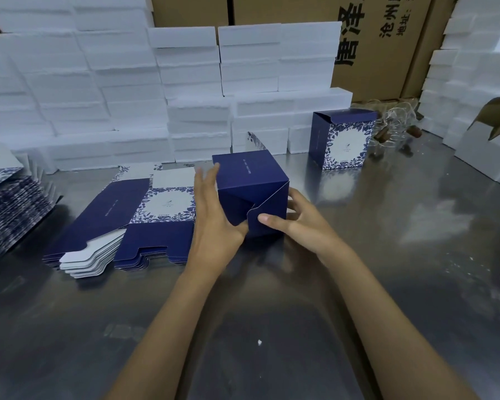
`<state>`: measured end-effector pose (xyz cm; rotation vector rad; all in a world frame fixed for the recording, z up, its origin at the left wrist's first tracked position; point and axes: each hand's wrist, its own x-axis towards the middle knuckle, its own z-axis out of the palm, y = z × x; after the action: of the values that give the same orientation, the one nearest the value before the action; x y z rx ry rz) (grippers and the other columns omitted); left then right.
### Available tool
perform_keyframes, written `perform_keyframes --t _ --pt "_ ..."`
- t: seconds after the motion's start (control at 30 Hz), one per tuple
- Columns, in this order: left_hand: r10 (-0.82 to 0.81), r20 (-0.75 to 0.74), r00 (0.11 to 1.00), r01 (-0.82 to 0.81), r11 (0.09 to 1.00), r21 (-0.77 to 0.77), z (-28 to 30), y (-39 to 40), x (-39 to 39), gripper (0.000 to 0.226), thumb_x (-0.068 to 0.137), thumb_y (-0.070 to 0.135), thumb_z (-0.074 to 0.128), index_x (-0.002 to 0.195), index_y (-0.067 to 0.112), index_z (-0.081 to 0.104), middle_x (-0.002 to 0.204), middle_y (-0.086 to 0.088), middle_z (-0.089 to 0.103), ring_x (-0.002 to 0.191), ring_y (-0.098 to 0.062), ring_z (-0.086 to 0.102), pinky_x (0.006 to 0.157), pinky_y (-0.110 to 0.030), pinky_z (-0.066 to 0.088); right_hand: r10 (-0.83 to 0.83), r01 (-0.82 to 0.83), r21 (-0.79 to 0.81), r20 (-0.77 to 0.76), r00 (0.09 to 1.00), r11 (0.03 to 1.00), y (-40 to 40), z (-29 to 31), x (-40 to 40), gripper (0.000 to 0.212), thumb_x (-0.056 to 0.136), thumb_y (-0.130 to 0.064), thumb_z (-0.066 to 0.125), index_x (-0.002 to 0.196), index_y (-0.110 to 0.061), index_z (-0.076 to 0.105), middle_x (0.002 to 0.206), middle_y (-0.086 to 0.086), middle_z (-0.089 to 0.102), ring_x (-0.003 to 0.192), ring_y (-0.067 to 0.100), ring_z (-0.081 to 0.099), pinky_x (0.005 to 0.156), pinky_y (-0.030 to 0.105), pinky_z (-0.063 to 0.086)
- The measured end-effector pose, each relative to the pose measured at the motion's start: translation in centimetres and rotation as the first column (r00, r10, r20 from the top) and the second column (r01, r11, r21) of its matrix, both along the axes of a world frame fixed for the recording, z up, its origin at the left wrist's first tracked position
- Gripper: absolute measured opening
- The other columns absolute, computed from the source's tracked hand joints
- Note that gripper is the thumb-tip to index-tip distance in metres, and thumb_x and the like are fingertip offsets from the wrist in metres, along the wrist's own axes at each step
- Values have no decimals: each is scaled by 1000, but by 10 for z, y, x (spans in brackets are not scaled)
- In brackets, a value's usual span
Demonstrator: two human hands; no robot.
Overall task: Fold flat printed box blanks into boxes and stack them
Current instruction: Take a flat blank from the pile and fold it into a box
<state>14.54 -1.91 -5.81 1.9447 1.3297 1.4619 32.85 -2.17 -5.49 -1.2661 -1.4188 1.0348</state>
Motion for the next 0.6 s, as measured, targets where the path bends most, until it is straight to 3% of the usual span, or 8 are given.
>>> perform_keyframes --t 0.07,0.13,0.23,0.33,0.5,0.6 --pt "-40 30 999 44 991 -127 1 1 -5 112 73 15 88 152 42 13 156 2 36 139 -16 42 108 -40 46 -70 69 41 33 997 997 3 -6 -6 65 83 -33 83 139 -32 51 128 -4 65 109 13 67 91 34 60" --pt "-74 8 997 74 980 -184 0 1 -8 118 72 7 85 150 50 9 142 8 53 123 -12 58 98 -34 54 -153 150 69 38 987 986 5 -9 -12 60 85 -33 81 137 -30 52 125 -4 67 108 16 67 93 42 59" --pt "-88 1 996 86 977 -196 -3 1 -5 119 73 1 81 152 48 5 137 11 56 112 0 61 83 -7 48 -231 227 111 23 973 968 6 -14 -19 50 86 -32 79 131 -29 57 115 -8 70 102 11 68 88 42 61" --pt "-82 5 997 82 975 -205 -2 -2 0 118 75 0 79 155 42 3 133 14 56 103 16 57 75 2 42 -289 283 152 14 957 947 8 -18 -23 38 88 -30 77 122 -27 62 107 -10 73 96 11 69 86 44 61" --pt "-68 -32 997 60 977 -203 0 -6 5 117 77 6 79 155 41 0 132 20 51 101 23 51 76 4 38 -353 352 178 -26 935 919 9 -20 -25 30 89 -27 76 117 -21 65 102 -7 75 95 15 71 86 46 59" --pt "-64 -61 996 51 979 -195 0 -8 8 118 78 9 79 154 44 -5 142 11 49 117 -3 55 93 -19 46 -385 383 183 -27 923 905 8 -20 -25 32 89 -29 76 118 -22 65 102 -7 75 95 14 71 87 45 59"
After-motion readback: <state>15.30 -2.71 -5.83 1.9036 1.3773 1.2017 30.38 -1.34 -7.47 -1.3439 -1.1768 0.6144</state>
